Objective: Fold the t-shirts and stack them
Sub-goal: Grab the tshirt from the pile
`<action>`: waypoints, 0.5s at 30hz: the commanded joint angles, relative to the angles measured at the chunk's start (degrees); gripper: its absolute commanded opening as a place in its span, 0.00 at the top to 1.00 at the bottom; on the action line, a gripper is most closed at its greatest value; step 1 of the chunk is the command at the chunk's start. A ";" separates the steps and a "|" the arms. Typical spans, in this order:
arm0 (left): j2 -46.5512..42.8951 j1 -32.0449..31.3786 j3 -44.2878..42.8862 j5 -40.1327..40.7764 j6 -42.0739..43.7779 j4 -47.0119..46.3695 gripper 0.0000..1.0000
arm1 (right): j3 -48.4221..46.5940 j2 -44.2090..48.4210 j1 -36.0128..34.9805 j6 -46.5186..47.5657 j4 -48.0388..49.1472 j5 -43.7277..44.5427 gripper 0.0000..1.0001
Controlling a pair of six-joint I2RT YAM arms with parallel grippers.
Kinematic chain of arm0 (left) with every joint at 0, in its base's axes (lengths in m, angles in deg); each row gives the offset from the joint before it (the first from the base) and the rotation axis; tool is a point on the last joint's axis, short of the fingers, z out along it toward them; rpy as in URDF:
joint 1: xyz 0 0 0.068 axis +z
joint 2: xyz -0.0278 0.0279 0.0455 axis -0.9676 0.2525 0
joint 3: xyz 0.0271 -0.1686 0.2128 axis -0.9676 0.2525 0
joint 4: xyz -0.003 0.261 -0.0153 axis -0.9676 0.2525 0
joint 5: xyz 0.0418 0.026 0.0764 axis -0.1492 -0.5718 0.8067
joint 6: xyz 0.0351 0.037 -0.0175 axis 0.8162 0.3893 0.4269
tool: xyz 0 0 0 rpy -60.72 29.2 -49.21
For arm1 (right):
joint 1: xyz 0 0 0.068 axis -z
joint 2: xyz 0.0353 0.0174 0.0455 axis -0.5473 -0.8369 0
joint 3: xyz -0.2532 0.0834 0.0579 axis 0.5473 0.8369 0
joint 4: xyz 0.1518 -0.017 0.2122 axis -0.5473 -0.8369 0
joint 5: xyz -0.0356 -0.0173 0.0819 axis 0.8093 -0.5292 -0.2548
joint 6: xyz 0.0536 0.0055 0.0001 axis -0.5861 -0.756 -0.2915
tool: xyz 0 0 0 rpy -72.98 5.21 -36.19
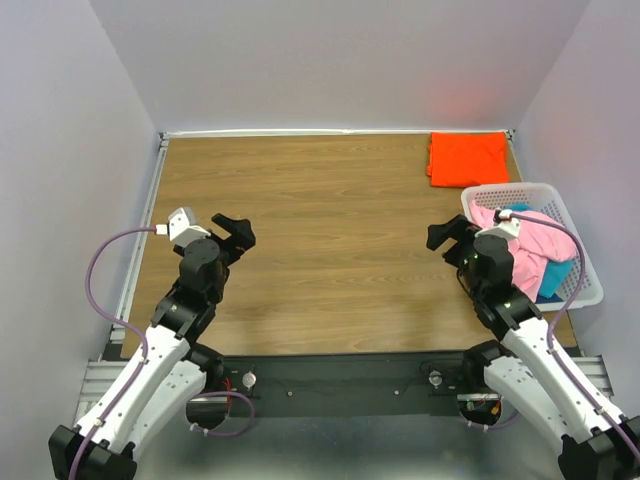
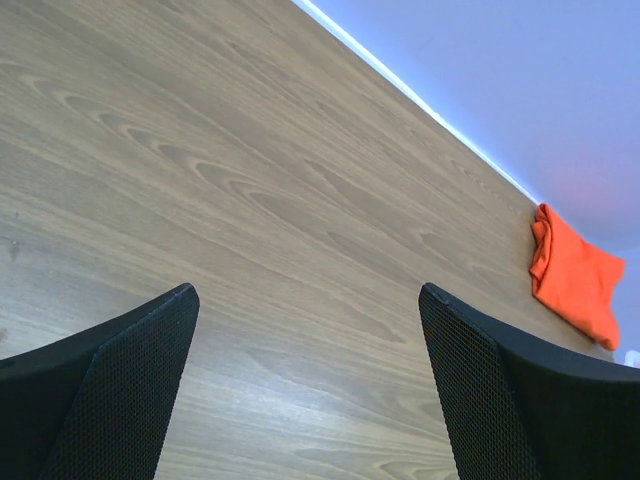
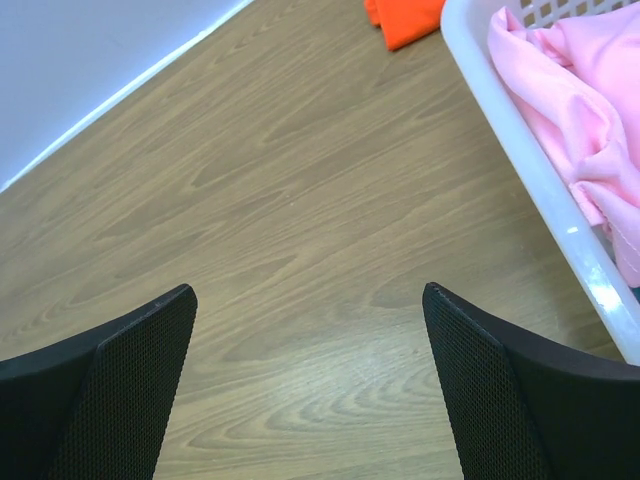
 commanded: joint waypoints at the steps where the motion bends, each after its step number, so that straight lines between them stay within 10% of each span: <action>1: -0.83 0.32 1.65 -0.19 0.97 -1.59 0.02 | -1.91 -1.17 0.08 0.12 0.79 4.33 0.00; 15: 3.65 0.32 0.86 -1.95 5.10 -1.42 0.02 | -17.73 -19.45 10.25 5.83 -13.36 21.41 0.00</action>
